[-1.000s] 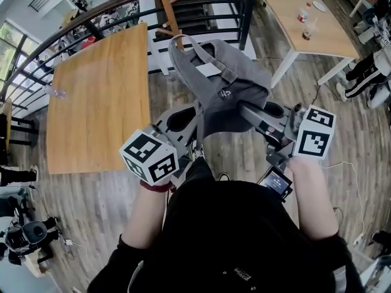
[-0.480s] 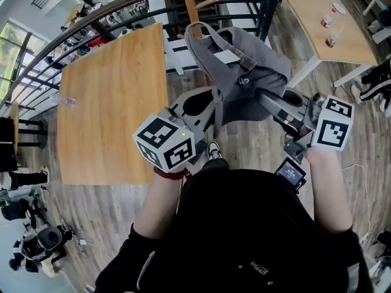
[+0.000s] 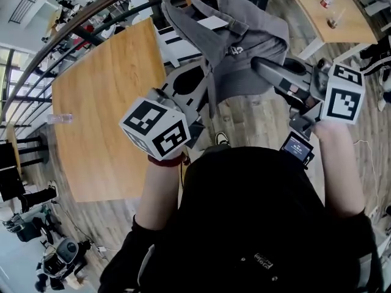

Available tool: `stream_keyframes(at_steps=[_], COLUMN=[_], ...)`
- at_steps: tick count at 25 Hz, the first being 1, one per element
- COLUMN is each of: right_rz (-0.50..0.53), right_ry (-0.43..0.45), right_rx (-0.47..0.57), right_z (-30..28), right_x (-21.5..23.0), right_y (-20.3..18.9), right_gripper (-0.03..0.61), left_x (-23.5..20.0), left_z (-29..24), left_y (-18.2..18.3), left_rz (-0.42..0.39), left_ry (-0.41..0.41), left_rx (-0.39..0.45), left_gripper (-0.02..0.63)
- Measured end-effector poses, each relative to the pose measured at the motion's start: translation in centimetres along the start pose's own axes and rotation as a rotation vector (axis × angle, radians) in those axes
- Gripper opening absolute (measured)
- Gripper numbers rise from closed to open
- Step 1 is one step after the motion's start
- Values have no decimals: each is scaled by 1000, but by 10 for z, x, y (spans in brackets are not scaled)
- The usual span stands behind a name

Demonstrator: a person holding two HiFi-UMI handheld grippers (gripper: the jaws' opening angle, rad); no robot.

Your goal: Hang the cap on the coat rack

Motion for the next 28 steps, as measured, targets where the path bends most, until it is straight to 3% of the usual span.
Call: stream_keyframes(at_steps=[9, 28], right_rz=[-13, -29], right_ry=[-28, 53], right_rx=[-16, -60], right_z=[-2, -1], right_x=[-1, 9], right_y=[-1, -6], right_gripper=[38, 38], left_x=[-2, 12], left_z=[-2, 1], left_y=[-1, -7], left_rz=[33, 51], left_ry=[-8, 72], left_rx=[19, 8], left_gripper=[-3, -4])
Point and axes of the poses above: the fingertips, and each gripper's own axes: z backward along the fingers, x to its right, y out of its top, the point moved 9 cm from there along z, backward along the fingers, and after that the axes turned 13 degrees about -z, right-handed, at the moved point
